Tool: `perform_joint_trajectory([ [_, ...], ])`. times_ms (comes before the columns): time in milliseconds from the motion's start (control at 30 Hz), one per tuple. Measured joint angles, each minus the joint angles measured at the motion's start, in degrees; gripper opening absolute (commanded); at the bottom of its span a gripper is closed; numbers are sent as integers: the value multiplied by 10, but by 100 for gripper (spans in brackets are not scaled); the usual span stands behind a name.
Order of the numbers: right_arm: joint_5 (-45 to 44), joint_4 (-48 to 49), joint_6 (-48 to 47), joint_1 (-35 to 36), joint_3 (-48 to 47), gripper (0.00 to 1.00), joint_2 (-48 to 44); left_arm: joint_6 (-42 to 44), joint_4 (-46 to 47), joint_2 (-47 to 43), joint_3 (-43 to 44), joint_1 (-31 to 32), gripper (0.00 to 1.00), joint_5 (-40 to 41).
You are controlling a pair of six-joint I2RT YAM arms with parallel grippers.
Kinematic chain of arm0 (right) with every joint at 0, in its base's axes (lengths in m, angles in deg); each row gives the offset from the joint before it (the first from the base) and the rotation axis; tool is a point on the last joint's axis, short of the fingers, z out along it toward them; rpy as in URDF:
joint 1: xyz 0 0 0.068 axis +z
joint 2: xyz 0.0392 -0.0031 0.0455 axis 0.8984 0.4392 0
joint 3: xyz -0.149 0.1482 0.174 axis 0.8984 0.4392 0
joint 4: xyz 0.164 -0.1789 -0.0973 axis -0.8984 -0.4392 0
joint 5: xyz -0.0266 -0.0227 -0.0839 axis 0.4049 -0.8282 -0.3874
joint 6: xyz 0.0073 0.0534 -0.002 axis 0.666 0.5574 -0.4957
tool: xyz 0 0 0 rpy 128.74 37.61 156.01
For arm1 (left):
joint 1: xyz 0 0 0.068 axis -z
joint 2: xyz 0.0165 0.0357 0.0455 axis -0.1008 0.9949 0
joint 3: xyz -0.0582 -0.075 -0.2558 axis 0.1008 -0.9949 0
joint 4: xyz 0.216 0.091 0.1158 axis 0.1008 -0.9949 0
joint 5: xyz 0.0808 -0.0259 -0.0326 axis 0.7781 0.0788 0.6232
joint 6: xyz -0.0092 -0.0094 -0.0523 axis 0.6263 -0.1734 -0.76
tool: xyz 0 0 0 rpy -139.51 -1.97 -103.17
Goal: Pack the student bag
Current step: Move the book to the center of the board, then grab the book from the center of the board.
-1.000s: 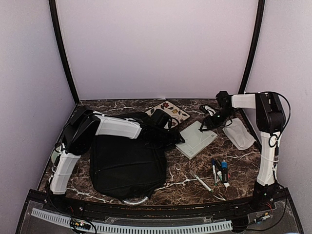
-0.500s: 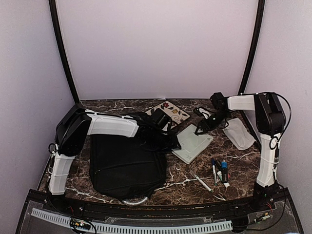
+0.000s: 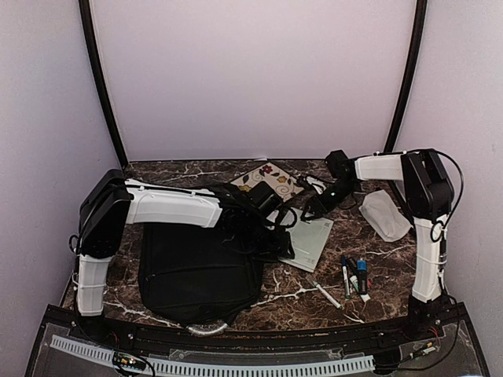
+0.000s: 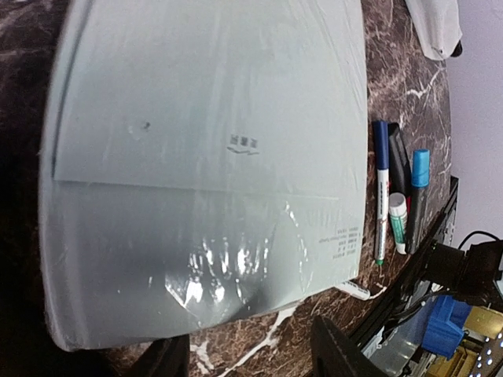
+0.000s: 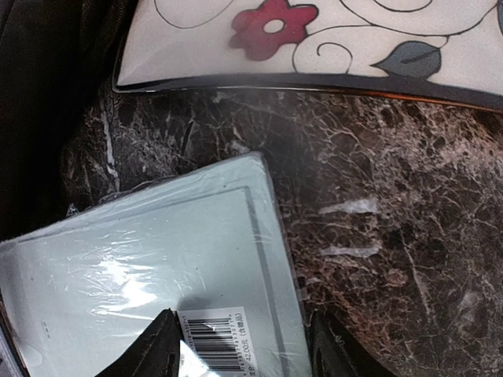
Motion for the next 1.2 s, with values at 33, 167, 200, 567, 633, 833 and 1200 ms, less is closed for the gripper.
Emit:
perform_joint_trajectory([
  [33, 3, 2, 0, 1, 0, 55, 1, 2, 0, 0, 0, 5, 55, 0],
  [167, 12, 7, 3, 7, 0, 55, 1, 6, 2, -6, 2, 21, 55, -1],
  [200, 13, 9, 5, 9, 1, 55, 1, 6, 2, -9, 2, 24, 56, 0],
  [567, 58, -19, 15, 125, -2, 56, 2, 6, 75, -160, -68, 19, 58, 75],
  [633, 63, -30, 17, 136, -10, 58, 3, 7, 73, -187, -94, 19, 60, 82],
  [833, 52, -31, 24, 126, -3, 68, -7, 32, 57, -193, -114, 19, 62, 90],
  [1200, 33, 7, 86, 67, 160, 73, -209, 80, 21, -93, -71, 19, 62, 66],
])
